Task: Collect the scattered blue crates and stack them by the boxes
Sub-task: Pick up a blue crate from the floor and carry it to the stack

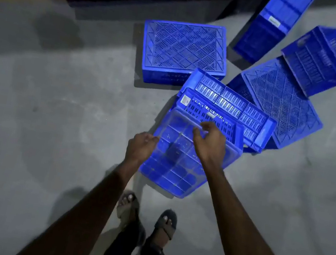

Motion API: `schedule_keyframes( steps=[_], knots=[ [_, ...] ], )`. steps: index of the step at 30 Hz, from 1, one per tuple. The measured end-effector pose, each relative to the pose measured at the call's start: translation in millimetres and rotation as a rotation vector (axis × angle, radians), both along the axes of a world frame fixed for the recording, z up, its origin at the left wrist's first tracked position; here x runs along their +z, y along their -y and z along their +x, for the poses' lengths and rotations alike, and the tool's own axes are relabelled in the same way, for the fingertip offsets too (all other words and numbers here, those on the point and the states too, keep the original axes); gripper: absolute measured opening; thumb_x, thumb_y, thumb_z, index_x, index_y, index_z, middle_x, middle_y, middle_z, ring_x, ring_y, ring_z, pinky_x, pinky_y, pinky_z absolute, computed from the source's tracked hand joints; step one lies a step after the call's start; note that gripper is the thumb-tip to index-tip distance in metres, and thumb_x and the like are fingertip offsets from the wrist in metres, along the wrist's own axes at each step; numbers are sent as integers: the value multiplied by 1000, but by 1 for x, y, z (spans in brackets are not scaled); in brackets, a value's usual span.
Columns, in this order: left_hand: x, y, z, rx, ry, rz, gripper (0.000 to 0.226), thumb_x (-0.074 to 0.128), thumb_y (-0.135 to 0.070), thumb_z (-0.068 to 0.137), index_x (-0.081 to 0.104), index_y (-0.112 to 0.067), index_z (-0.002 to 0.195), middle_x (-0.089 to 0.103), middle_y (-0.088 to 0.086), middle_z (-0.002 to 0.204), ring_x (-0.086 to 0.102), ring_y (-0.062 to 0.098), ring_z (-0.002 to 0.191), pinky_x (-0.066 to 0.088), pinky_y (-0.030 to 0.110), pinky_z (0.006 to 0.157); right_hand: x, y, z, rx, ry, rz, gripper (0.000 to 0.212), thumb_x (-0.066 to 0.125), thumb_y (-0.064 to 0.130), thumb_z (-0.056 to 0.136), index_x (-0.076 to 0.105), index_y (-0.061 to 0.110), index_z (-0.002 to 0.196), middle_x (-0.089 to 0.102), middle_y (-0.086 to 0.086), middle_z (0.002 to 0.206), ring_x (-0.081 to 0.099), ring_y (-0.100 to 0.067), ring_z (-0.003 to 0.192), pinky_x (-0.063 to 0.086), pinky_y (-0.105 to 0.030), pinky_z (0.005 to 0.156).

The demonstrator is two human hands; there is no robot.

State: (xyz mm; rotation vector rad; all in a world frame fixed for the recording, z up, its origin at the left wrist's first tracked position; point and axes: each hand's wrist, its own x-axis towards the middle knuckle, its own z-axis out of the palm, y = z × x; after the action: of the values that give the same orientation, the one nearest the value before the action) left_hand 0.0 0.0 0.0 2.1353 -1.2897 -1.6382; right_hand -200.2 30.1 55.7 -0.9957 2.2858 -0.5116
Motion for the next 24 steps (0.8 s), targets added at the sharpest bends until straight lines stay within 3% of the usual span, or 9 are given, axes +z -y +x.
schedule_keyframes(
  steps=[5,9,12,14,16,20,24],
  knots=[
    [-6,52,-49,-48,24,-148,43,60,-56,97,67,-13,102,74,8,107,67,28,103,51,33,89,-41,24,-37,-121,-210,-75,40,61,43,96,65,18,128,66,-9,129,58,-34,123,43,-49,100],
    [-39,102,-75,33,-32,-169,66,56,-71,92,59,-16,128,66,8,129,62,29,119,50,41,102,-77,23,-81,-232,-279,87,53,60,48,94,57,16,137,56,-13,142,49,-37,132,35,-54,107],
    [-52,121,-88,-122,-43,-81,88,55,-80,86,45,-20,150,52,8,150,54,34,133,45,49,110,-105,7,-107,-291,-268,252,68,61,55,90,50,16,145,48,-14,150,42,-40,139,33,-58,110],
    [-61,122,-94,-218,-77,-22,89,60,-75,88,39,-19,154,47,9,156,50,34,137,44,46,110,-119,-5,-112,-373,-158,324,77,62,62,88,47,18,148,44,-15,154,41,-42,141,34,-58,111],
    [-69,118,-97,-246,-146,61,83,66,-71,85,48,-21,149,57,5,147,58,34,130,48,43,106,-126,-11,-111,-468,-57,303,83,65,66,84,46,18,149,44,-15,154,44,-42,140,38,-55,109],
    [-95,111,-91,-147,-208,111,83,69,-75,59,67,-34,131,76,-1,114,72,32,102,59,51,96,-125,-16,-110,-521,-27,264,94,71,67,78,42,18,151,52,-15,148,52,-40,134,43,-50,106],
    [-80,104,-78,-74,-206,190,84,79,-60,47,72,-22,121,77,3,107,75,31,93,63,46,87,-122,-33,-104,-579,21,264,99,75,69,76,43,10,148,55,-21,145,52,-42,133,44,-48,106]
  ],
)
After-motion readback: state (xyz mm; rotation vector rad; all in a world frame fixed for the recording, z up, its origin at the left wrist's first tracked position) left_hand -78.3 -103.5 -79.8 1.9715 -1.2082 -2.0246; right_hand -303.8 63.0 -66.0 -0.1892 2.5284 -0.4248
